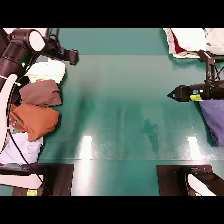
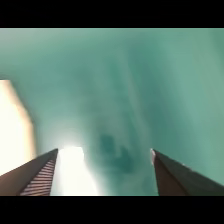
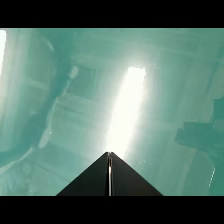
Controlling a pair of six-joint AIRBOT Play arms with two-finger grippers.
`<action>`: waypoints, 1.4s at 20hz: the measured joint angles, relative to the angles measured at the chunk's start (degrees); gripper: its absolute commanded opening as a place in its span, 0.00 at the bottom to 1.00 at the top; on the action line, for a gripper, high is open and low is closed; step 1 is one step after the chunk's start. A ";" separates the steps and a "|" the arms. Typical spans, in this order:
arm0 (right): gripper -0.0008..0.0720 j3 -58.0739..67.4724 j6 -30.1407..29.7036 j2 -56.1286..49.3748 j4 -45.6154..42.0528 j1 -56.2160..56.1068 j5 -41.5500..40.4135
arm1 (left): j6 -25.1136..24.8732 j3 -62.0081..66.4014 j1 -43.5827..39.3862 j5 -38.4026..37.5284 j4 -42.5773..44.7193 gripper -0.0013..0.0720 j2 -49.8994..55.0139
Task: Fold the shirts.
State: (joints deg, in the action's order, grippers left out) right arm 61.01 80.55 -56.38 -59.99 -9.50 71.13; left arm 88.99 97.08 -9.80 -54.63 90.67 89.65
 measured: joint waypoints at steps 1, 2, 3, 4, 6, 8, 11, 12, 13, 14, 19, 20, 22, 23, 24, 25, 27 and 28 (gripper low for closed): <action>0.03 0.00 0.00 0.00 0.02 0.00 0.00 | 1.27 0.00 1.77 0.85 1.51 0.99 1.77; 0.03 0.00 0.00 0.00 0.02 0.00 0.00 | 2.25 0.00 3.48 1.57 2.58 0.99 3.52; 0.03 0.00 0.02 0.00 0.02 0.00 -0.02 | 3.02 -0.02 5.07 2.08 3.61 0.99 5.38; 0.03 0.00 0.02 0.00 0.04 0.00 -0.09 | 3.67 -0.02 6.69 2.78 4.26 0.99 7.37; 0.03 0.00 0.02 0.00 0.15 0.00 -0.35 | 4.46 -0.02 9.01 4.07 5.11 0.99 10.99; 0.03 0.00 0.02 0.00 0.26 0.00 -0.48 | 4.90 -0.02 10.45 5.05 5.68 0.99 14.16; 0.03 0.00 0.02 0.00 0.31 0.00 -0.63 | 5.29 0.02 11.61 5.86 6.05 0.13 17.27; 0.03 0.00 0.02 0.00 0.31 0.00 -0.70 | 5.38 0.28 11.80 5.86 6.14 0.06 17.77; 0.03 0.00 0.02 0.00 0.31 0.00 -0.96 | 5.42 0.96 11.93 5.60 6.12 0.06 18.14; 0.03 0.02 0.02 0.02 0.31 0.00 -1.29 | 5.44 2.14 12.04 4.70 5.86 0.06 18.40; 0.03 3.30 0.02 0.98 0.15 0.28 -4.83 | 0.07 15.02 11.08 -1.46 -2.14 0.06 15.15; 0.03 5.05 0.02 1.09 0.07 0.76 -5.60 | -2.34 17.16 10.16 -1.88 -5.18 0.06 12.87; 0.03 9.66 0.00 1.25 0.00 2.51 -7.43 | -7.72 19.93 7.85 -3.04 -12.13 0.06 7.21; 0.03 11.87 0.02 1.27 -0.02 3.56 -8.22 | -10.40 20.81 6.40 -3.76 -15.98 0.06 4.00; 0.03 14.27 0.00 1.31 -0.04 4.72 -9.03 | -12.83 21.31 4.79 -4.96 -19.91 0.06 0.85; 0.03 16.44 0.00 1.36 -0.02 5.79 -9.49 | -14.67 21.40 3.10 -6.29 -23.21 0.06 -1.86; 0.03 20.46 -0.02 1.36 -0.04 7.76 -10.14 | -17.53 20.48 -0.68 -9.64 -27.91 0.06 -6.62; 0.03 22.25 -0.02 1.38 -0.02 8.48 -10.25 | -18.56 19.65 -2.82 -10.95 -29.55 0.06 -8.35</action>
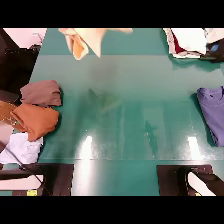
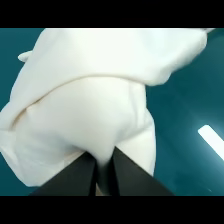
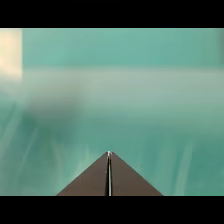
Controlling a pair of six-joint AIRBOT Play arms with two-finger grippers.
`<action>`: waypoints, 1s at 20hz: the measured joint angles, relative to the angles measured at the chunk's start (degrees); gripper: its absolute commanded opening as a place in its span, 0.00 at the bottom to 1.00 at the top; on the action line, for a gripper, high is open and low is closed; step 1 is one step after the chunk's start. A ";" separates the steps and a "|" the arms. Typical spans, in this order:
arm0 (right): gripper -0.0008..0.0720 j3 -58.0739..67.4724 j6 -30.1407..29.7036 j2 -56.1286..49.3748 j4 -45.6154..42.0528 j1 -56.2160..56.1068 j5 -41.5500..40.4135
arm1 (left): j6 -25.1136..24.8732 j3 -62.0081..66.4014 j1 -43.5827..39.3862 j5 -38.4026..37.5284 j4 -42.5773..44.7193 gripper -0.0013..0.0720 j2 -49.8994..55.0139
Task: Fold the shirts.
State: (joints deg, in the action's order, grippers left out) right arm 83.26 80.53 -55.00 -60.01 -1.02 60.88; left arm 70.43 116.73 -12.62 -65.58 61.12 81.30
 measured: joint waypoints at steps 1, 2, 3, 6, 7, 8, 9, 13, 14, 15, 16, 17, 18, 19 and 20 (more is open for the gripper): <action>0.03 1.42 -0.02 0.00 0.04 0.50 -0.07 | -0.83 -1.20 -2.47 -1.60 -1.22 0.06 -1.29; 0.03 2.75 -0.02 0.00 0.04 0.90 0.00 | -1.49 -2.80 -5.07 -2.86 -2.14 0.06 -2.12; 0.03 3.76 -0.02 0.00 0.04 1.07 0.35 | -1.88 -4.55 -7.45 -3.67 -2.84 0.06 -2.56; 0.03 5.57 -0.02 0.00 0.04 1.49 2.49 | -2.80 -11.10 -14.16 -4.35 -3.96 0.43 -1.68; 0.03 5.86 -0.02 0.00 0.04 1.53 3.32 | -2.89 -13.29 -15.96 -4.24 -4.13 0.95 -0.87; 0.03 6.08 -0.02 0.00 0.04 1.60 4.17 | -2.91 -15.37 -17.66 -3.96 -4.46 0.98 0.04; 0.03 6.27 -0.02 0.00 0.02 1.70 5.03 | -2.80 -16.92 -18.91 -4.07 -4.61 0.90 0.96; 0.03 6.56 -0.02 0.00 -0.04 1.73 7.02 | -1.51 -20.00 -18.05 -6.19 -3.48 0.89 1.77; 0.03 6.60 -0.02 0.00 -0.04 1.73 7.39 | -1.29 -20.48 -16.31 -6.58 -2.84 0.89 1.49; 0.03 6.62 -0.02 0.00 -0.07 1.75 7.48 | -0.94 -21.29 -14.36 -6.91 -2.34 0.89 1.36; 0.03 6.62 -0.02 0.00 -0.07 1.75 7.67 | -0.42 -22.77 -12.20 -7.17 -1.79 0.89 1.31; 0.03 6.62 -0.04 0.00 -0.07 1.75 7.87 | 0.07 -24.61 -10.19 -6.73 -1.79 0.89 1.31; 0.03 6.62 -0.04 0.00 -0.07 1.75 7.91 | 0.44 -27.15 -8.20 -5.64 -1.88 0.90 1.53; 0.03 6.62 -0.02 -0.09 -0.09 1.75 8.00 | 0.68 -29.79 -6.54 -4.35 -2.29 0.90 2.16; 0.03 6.62 -0.02 -0.20 -0.07 1.75 8.28 | 0.81 -32.54 -5.31 -2.80 -3.10 0.90 3.21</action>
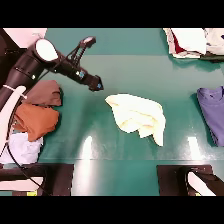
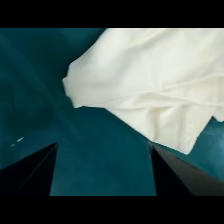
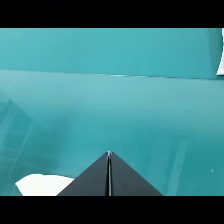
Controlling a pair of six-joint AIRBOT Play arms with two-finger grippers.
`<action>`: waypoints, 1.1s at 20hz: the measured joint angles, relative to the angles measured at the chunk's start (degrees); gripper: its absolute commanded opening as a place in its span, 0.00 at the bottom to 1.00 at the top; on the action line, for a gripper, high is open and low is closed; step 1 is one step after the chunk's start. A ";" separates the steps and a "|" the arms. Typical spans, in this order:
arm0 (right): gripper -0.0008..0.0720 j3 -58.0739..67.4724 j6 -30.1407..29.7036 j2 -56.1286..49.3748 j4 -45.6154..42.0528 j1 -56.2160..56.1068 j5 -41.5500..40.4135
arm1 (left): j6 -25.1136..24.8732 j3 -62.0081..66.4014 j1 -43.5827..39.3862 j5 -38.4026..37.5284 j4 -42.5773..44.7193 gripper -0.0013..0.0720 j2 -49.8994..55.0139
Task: Fold the shirts.
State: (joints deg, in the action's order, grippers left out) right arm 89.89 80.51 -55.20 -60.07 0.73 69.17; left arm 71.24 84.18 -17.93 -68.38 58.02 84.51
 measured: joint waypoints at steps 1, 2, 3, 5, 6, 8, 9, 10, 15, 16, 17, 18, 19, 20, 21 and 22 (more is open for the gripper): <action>0.03 -0.17 -0.02 -0.09 0.00 0.00 0.20 | -0.22 -2.16 0.61 1.38 -1.44 0.90 1.31; 0.03 -0.57 0.00 -0.13 0.02 0.00 0.59 | -0.87 -3.93 0.92 2.73 -2.91 0.90 3.17; 0.03 -1.18 -0.02 -0.22 0.04 0.00 0.98 | -1.53 -5.09 0.92 3.82 -4.37 0.90 5.07; 0.03 -2.67 -0.02 -0.24 0.04 0.00 1.86 | -3.19 -6.49 0.42 6.80 -8.20 0.89 8.76; 0.03 -3.63 -0.02 -0.24 0.07 0.00 2.27 | -3.82 -6.82 -0.17 8.22 -10.08 0.89 10.32; 0.03 -5.57 -0.02 -0.26 0.04 0.00 2.71 | -4.63 -7.17 -1.42 11.65 -12.59 0.89 12.24; 0.03 -6.71 0.00 -0.26 0.07 0.00 2.93 | -4.87 -7.28 -2.01 13.07 -13.33 0.86 12.94; 0.03 -7.91 -0.02 -0.26 0.07 0.00 3.10 | -5.07 -7.30 -2.45 14.38 -13.94 0.56 13.35; 0.28 -18.10 0.00 0.74 -0.02 0.79 4.94 | -5.40 -6.01 -2.82 15.50 -14.80 0.06 14.16; 0.71 -20.98 0.00 0.90 0.00 1.36 5.95 | -5.38 -5.01 -2.14 14.32 -13.75 0.06 13.88; 0.76 -24.55 0.00 0.96 0.00 2.12 7.08 | -5.31 -3.80 -1.29 12.46 -12.37 0.06 13.25; 0.74 -28.17 -0.02 0.94 -0.02 2.86 7.72 | -5.22 -2.73 -0.46 10.64 -11.04 0.06 12.44; 0.68 -32.28 0.00 0.61 -0.02 3.52 7.93 | -5.18 -1.68 0.42 8.79 -9.42 0.06 11.43; 0.67 -36.39 0.00 -0.13 0.09 3.85 7.63 | -5.18 -0.90 1.11 7.28 -7.98 0.06 10.40; 0.67 -40.00 -0.09 -1.14 0.48 3.87 6.56 | -5.16 -0.28 1.66 6.03 -6.49 0.06 9.22; 0.67 -43.23 -0.81 -2.47 1.57 3.45 4.90 | -5.16 0.13 2.03 5.03 -5.22 0.06 8.26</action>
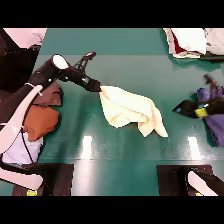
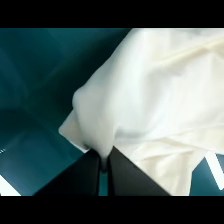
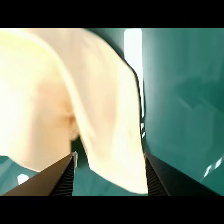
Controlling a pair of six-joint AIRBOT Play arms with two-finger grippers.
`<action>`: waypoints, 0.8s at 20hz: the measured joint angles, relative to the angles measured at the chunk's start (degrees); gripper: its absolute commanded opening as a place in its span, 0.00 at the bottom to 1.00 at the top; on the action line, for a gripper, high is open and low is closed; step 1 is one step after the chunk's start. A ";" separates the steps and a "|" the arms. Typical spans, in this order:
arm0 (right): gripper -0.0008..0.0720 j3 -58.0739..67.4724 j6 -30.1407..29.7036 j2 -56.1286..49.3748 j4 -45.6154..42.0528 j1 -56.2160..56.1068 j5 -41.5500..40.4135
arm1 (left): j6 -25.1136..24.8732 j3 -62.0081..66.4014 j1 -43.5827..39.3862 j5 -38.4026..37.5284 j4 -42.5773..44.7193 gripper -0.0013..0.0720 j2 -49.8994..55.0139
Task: Fold the shirts.
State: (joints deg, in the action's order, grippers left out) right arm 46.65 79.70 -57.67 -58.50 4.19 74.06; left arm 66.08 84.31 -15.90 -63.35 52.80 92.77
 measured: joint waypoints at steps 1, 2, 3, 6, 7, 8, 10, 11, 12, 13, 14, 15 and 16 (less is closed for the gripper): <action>0.67 -2.99 -1.07 -1.90 1.77 -0.90 -1.86 | 0.00 0.33 0.15 -1.05 0.98 0.06 -0.87; 0.67 -5.09 -2.01 -3.91 3.21 -1.92 -3.74 | 0.00 0.55 0.28 -1.84 1.55 0.06 -1.51; 0.67 -6.75 -2.73 -6.27 4.31 -3.08 -5.75 | -0.02 0.70 0.39 -2.80 2.16 0.06 -1.97; 0.58 -8.98 -4.17 -12.50 7.54 -6.05 -9.07 | 0.02 0.92 0.66 -5.09 3.34 0.06 -2.73; 0.33 -9.18 -4.90 -14.36 8.17 -7.13 -9.79 | 0.04 0.98 0.74 -5.77 3.63 0.06 -2.82; 0.03 -9.20 -5.42 -16.20 8.55 -7.93 -10.27 | 0.17 1.03 0.74 -6.16 3.76 0.06 -2.91; 0.03 -8.44 -6.67 -18.45 8.70 -9.40 -10.82 | 0.74 1.05 0.74 -6.86 3.96 0.06 -3.06; 0.03 -7.61 -7.02 -19.06 8.50 -9.92 -10.78 | 1.01 1.07 0.76 -7.10 4.17 0.06 -3.19; 0.03 -6.51 -7.41 -19.06 7.67 -10.40 -10.93 | 1.27 1.11 0.79 -7.19 4.55 0.06 -3.58; 0.03 -5.07 -7.52 -18.53 6.71 -10.43 -11.17 | 1.66 1.31 0.79 -7.26 5.46 0.06 -4.35; 0.03 -3.04 -7.52 -17.40 4.61 -10.21 -12.59 | 2.21 1.84 0.81 -7.23 6.75 0.06 -5.44; 0.03 -0.70 -7.30 -15.72 3.21 -9.51 -12.50 | 2.67 2.69 0.85 -7.19 8.37 0.06 -6.82; 0.03 2.08 -6.88 -13.62 3.15 -9.01 -11.56 | 2.91 3.93 0.90 -7.15 10.21 0.06 -8.50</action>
State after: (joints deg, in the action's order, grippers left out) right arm 48.73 72.82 -71.29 -55.35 -4.82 62.50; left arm 68.99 88.25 -15.00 -70.50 63.00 84.27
